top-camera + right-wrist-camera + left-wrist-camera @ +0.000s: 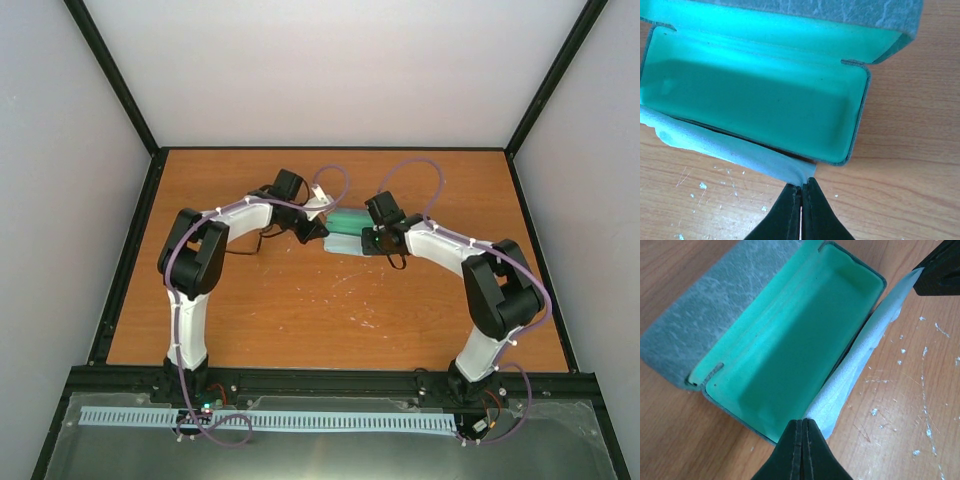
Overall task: Organize the sunglasses
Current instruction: Place the glasses cleaning cloth in the sunglasses case.
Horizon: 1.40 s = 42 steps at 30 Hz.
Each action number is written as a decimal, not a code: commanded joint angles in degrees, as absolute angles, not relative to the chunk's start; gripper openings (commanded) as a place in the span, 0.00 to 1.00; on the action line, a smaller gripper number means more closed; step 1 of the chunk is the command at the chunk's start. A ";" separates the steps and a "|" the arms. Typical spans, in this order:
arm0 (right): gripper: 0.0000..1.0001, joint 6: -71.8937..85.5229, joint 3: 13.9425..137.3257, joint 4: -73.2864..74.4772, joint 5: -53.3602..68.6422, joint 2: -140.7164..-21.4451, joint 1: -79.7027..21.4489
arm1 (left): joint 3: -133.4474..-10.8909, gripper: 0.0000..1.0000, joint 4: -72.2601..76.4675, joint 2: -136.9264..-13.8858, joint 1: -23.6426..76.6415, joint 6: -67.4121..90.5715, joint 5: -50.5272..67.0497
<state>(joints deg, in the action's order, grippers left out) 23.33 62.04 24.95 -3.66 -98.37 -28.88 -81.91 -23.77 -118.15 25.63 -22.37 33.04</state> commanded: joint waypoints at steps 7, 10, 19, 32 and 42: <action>0.03 21.99 66.27 26.43 -4.17 -101.40 -26.52 | -88.33 0.00 -25.19 -121.41 25.66 -23.24 33.58; 0.03 21.63 67.23 26.64 -3.37 -102.65 -26.08 | -89.13 0.00 -25.38 -122.20 25.62 -23.52 33.51; 0.03 21.33 69.31 26.80 -3.06 -105.43 -25.45 | -90.73 0.00 -25.46 -123.62 25.62 -23.79 33.00; 0.03 20.98 73.47 27.72 -3.23 -109.86 -24.65 | -92.79 0.00 -23.77 -125.37 25.64 -22.57 32.12; 0.03 21.25 73.90 27.47 -4.64 -110.84 -24.52 | -93.04 0.00 -22.62 -126.48 25.66 -22.21 31.43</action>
